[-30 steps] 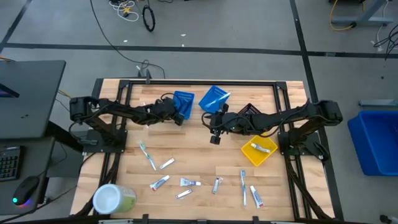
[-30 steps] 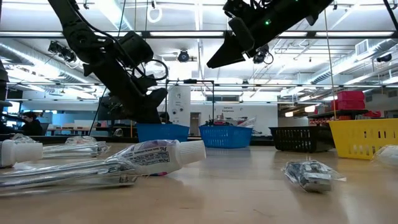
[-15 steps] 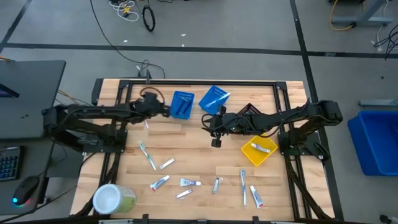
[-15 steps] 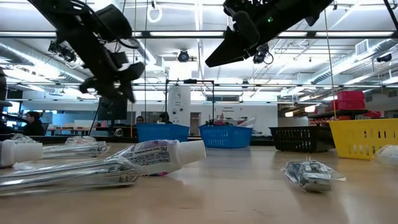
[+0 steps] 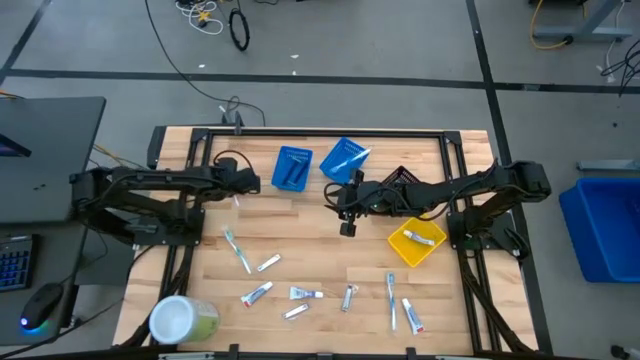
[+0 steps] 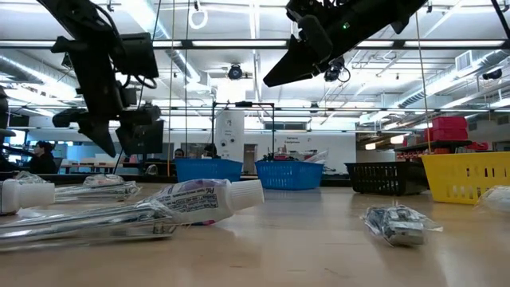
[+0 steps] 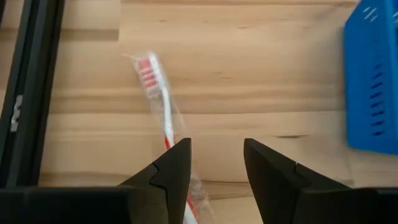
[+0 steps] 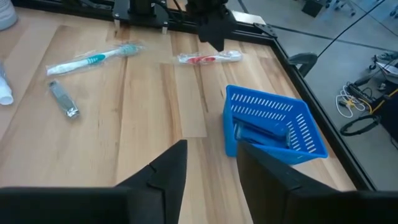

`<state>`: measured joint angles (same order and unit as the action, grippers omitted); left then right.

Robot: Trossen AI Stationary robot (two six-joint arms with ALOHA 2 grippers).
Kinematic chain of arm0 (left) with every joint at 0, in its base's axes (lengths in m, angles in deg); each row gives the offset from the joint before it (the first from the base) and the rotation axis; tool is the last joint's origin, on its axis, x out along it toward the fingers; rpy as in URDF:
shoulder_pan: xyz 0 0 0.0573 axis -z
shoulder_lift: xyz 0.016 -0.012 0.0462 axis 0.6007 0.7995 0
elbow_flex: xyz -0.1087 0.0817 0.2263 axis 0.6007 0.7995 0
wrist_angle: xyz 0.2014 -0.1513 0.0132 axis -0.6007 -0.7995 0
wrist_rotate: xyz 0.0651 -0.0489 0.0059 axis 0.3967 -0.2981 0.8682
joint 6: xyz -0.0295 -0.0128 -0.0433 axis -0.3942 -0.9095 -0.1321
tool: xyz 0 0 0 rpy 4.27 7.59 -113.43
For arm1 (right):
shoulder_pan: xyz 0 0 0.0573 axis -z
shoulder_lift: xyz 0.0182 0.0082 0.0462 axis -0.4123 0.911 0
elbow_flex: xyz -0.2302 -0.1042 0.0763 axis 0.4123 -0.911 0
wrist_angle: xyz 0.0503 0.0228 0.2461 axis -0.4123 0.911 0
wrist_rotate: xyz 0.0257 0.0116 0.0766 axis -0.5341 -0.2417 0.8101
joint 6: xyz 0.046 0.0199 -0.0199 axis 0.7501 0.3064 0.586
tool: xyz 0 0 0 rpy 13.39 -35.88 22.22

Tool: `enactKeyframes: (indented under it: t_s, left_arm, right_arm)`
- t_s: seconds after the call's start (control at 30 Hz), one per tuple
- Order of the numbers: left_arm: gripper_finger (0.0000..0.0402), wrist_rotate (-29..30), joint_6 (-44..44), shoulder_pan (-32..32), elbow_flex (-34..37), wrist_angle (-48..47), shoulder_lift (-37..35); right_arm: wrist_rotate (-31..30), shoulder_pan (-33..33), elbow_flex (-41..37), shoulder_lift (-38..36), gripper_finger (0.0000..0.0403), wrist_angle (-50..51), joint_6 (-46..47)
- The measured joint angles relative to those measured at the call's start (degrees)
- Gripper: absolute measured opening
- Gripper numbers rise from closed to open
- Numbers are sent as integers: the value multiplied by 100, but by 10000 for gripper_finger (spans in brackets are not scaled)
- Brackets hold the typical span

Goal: Pick & Place Travel size toiletries
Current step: Put the orange toothbrush into the right blue basket

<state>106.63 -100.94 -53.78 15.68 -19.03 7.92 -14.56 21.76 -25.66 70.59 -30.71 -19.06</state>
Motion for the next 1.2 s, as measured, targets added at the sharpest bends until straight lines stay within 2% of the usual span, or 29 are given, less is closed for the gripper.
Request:
enactKeyframes:
  t_s: [0.43, 0.57, 0.73, 0.83, 1.1, 1.2]
  left_arm:
    - [157, -72, -358, -719, 2, 29, 1184]
    - [158, -300, -245, -924, 9, 187, 1481]
    - [155, -248, 110, -1055, -5, 493, 1781]
    - [133, -188, 158, -1066, -11, 580, 1834]
    - [30, -148, 462, -1066, 0, 713, 1842]
    - [28, 74, 1041, -1049, 19, 900, 1857]
  right_arm:
    - [50, 0, 0, 0, 128, 20, 2]
    - [52, 0, 0, 0, 131, 22, 2]
    - [52, 0, 0, 0, 139, 22, 2]
    - [52, 0, 0, 0, 142, 22, 2]
    - [52, 0, 0, 2, 131, 22, 2]
    - [52, 0, 0, 2, 127, 22, 2]
